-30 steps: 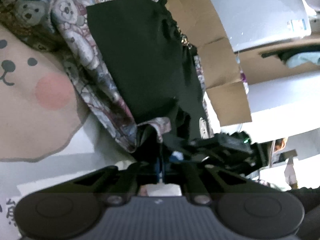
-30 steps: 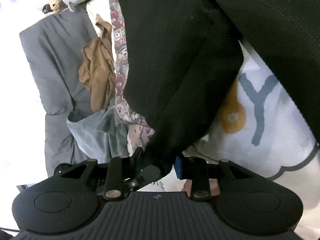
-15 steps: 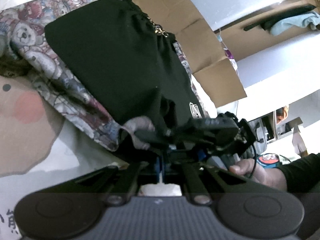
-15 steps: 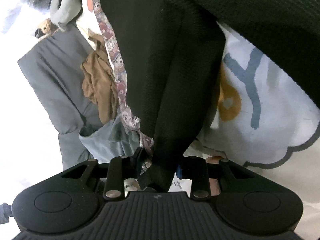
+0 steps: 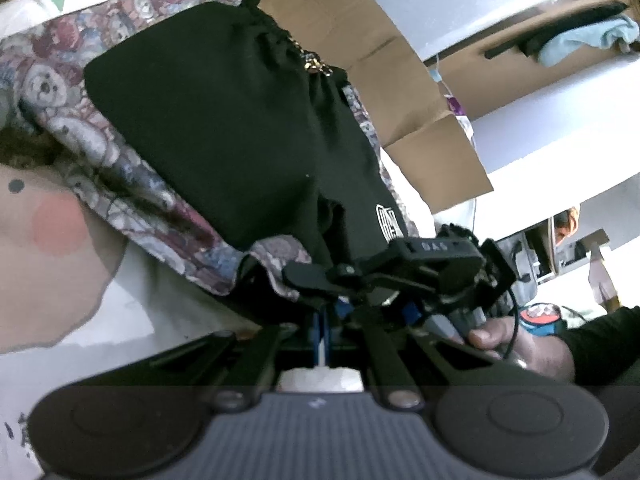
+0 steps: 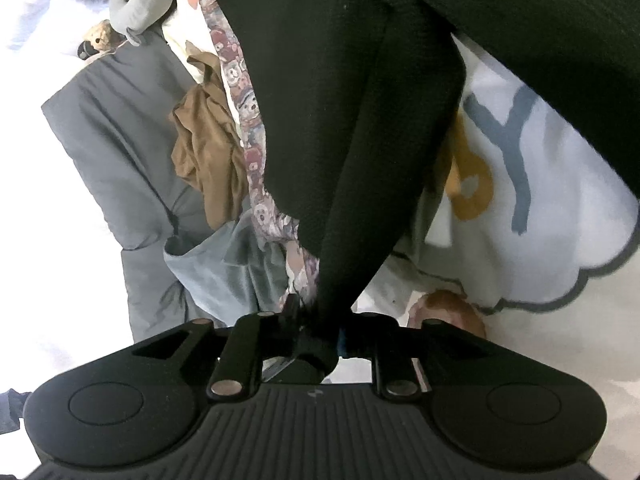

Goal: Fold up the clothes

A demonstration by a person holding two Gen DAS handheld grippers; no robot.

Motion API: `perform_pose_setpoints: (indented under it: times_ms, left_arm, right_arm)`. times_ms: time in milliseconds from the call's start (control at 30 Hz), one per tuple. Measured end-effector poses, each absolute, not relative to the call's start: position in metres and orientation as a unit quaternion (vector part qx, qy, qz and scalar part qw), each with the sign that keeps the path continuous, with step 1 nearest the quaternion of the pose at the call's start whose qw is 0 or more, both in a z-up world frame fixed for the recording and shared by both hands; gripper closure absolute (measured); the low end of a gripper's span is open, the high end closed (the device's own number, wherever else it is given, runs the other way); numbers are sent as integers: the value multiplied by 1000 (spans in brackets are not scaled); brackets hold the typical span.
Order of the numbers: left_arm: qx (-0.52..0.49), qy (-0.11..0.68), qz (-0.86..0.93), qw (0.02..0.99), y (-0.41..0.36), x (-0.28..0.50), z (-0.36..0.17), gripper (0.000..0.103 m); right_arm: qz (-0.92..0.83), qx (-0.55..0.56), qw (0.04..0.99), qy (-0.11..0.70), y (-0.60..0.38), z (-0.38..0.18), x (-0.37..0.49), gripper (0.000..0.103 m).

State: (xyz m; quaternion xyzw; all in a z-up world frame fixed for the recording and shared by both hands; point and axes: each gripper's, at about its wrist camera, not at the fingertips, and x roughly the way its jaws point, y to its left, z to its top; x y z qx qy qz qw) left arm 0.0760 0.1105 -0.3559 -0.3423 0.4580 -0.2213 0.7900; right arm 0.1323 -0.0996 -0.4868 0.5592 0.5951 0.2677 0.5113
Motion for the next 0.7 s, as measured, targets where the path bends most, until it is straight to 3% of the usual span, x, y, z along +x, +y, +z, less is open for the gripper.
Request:
perform_pose_setpoints:
  times_ms: [67, 167, 300, 533, 700]
  left_arm:
    - [-344, 462, -221, 788, 111, 76, -356, 101]
    - [-331, 471, -211, 790, 120, 76, -353, 101]
    - [-315, 483, -197, 793, 132, 75, -350, 91]
    - [-235, 489, -88, 835, 174, 81, -343, 88]
    - [-162, 469, 24, 868, 212, 91, -339, 70]
  right_arm:
    - [264, 564, 508, 595, -101, -489, 129, 85]
    - [264, 561, 512, 594, -104, -490, 126, 101]
    - [274, 547, 522, 594, -104, -485, 128, 102]
    - [277, 524, 546, 592, -119, -475, 132, 102]
    - [266, 505, 569, 592, -133, -473, 134, 102]
